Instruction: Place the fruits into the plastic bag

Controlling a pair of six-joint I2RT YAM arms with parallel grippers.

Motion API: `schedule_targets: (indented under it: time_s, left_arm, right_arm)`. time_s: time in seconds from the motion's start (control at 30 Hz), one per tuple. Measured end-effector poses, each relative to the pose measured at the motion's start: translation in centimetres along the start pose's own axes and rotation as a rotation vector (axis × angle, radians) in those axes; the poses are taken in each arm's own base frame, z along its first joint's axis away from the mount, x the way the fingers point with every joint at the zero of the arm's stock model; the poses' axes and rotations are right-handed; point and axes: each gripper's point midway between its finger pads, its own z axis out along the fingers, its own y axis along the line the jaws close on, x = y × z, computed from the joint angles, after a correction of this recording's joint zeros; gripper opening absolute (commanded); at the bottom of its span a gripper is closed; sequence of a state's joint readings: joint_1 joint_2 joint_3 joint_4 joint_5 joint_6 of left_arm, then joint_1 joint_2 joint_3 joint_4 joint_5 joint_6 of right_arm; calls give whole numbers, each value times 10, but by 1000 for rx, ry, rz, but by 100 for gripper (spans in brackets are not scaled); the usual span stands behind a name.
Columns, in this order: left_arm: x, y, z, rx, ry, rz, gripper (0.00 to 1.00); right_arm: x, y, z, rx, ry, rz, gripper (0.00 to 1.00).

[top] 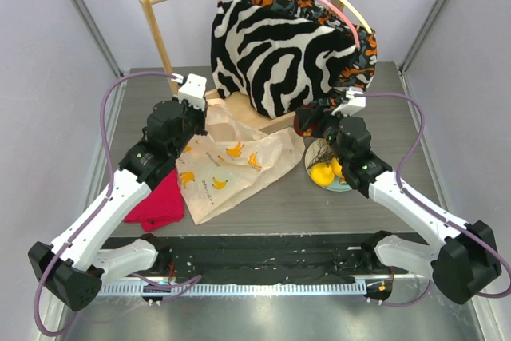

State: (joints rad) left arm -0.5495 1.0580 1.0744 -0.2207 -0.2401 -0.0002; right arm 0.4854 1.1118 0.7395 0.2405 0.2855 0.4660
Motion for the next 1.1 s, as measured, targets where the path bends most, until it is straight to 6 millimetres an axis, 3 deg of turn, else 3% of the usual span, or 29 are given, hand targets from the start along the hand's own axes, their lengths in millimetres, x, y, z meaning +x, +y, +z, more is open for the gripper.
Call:
schedule_targets:
  time_s: [0.13, 0.27, 0.37, 0.47, 0.6, 0.73, 1.1]
  left_arm:
    - [0, 0, 0, 2, 0, 0, 0]
    - [0, -1, 0, 8, 0, -1, 0]
    - [0, -2, 0, 10, 0, -1, 0]
    - [0, -2, 0, 10, -1, -1, 0]
    - [-1, -2, -1, 10, -3, -1, 0]
    - [-1, -2, -1, 10, -3, -1, 0]
    - [-2, -3, -2, 21, -8, -2, 0]
  right_arm:
    - [-8, 58, -15, -214, -25, -28, 1]
    - [-1, 127, -21, -445, 39, -72, 1]
    - [13, 180, -16, -600, 115, -101, 1]
    - [39, 216, -12, -721, 203, -116, 1]
    - [74, 237, -9, -814, 326, -114, 1]
    - [87, 243, -5, -839, 380, -108, 1]
    - [64, 247, 37, -684, 291, -130, 1]
